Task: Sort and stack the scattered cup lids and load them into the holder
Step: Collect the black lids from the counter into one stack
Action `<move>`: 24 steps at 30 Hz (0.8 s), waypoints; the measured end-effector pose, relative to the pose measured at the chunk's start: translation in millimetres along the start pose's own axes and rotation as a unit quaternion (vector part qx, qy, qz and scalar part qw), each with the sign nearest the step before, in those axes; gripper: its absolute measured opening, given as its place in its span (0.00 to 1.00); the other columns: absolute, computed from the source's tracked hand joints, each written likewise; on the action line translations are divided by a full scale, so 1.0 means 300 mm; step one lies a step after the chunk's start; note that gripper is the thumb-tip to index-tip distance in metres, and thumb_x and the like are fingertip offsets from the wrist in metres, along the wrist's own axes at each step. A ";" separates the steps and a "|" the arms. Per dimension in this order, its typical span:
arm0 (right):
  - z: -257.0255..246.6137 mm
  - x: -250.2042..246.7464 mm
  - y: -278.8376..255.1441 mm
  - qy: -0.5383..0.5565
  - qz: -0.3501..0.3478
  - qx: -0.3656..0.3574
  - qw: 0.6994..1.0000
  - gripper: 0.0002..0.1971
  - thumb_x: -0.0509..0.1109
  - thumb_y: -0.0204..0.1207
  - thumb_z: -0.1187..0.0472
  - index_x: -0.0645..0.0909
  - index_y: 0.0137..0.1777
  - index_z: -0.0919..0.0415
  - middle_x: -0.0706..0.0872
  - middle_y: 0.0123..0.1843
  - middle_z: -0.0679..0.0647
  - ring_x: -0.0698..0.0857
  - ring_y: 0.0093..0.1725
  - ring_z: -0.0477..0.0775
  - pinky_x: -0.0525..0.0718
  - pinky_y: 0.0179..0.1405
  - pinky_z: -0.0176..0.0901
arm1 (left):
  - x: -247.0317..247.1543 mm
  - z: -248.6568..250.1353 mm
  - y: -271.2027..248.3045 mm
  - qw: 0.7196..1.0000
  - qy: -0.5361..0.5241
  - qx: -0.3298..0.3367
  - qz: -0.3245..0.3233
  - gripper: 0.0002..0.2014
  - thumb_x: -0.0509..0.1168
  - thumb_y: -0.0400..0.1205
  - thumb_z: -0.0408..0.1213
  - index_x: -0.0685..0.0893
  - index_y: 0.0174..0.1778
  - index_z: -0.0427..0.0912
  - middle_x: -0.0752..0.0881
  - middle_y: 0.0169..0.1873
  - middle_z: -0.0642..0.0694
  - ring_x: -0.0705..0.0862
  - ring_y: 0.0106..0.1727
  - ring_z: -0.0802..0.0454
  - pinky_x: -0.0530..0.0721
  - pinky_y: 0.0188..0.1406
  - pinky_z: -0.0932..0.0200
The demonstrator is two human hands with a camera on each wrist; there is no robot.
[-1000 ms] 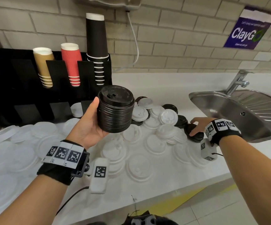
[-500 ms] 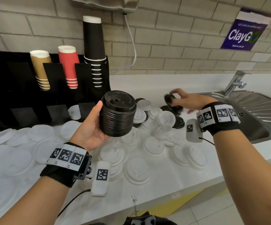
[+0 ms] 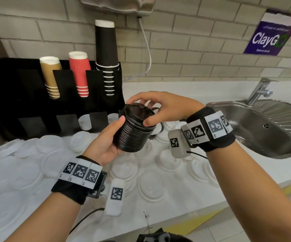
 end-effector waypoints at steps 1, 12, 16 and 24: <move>0.000 0.000 0.002 -0.005 0.003 0.000 1.000 0.30 0.77 0.69 0.62 0.76 0.69 0.39 0.81 0.62 0.52 0.82 0.57 0.56 0.83 0.55 0.38 | -0.004 0.000 0.002 1.000 0.001 0.002 0.004 0.17 0.66 0.74 0.55 0.93 0.49 0.52 0.91 0.55 0.44 0.90 0.55 0.48 0.89 0.41 0.52; 0.020 0.000 -0.004 -0.022 0.041 -0.009 0.999 0.29 0.78 0.70 0.57 0.76 0.70 0.37 0.78 0.58 0.48 0.79 0.54 0.41 0.77 0.47 0.21 | 0.026 -0.011 0.014 0.999 -0.034 -0.012 -0.014 0.21 0.63 0.76 0.57 0.91 0.56 0.50 0.88 0.62 0.42 0.87 0.62 0.45 0.89 0.46 0.51; 0.062 -0.011 -0.022 0.038 0.015 0.004 0.999 0.27 0.77 0.71 0.47 0.72 0.67 0.26 0.77 0.61 0.44 0.78 0.57 0.41 0.76 0.52 0.28 | 0.043 -0.018 0.020 0.998 -0.039 -0.014 -0.038 0.22 0.59 0.78 0.58 0.91 0.57 0.52 0.88 0.62 0.43 0.86 0.63 0.46 0.88 0.48 0.52; 0.629 -0.231 -0.179 -0.078 0.099 0.368 0.921 0.19 0.60 0.85 0.58 0.73 0.75 0.59 0.78 0.72 0.57 0.78 0.66 0.57 0.80 0.63 0.46 | 0.039 -0.003 0.050 0.996 -0.050 -0.009 -0.073 0.35 0.79 0.56 0.66 0.92 0.55 0.50 0.89 0.60 0.44 0.88 0.61 0.48 0.89 0.48 0.54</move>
Point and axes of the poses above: each hand's wrist, its own y-axis towards the middle knuckle, its own x-axis out of the palm, z = x × y, the point moved 9 cm from there along y, towards the middle knuckle
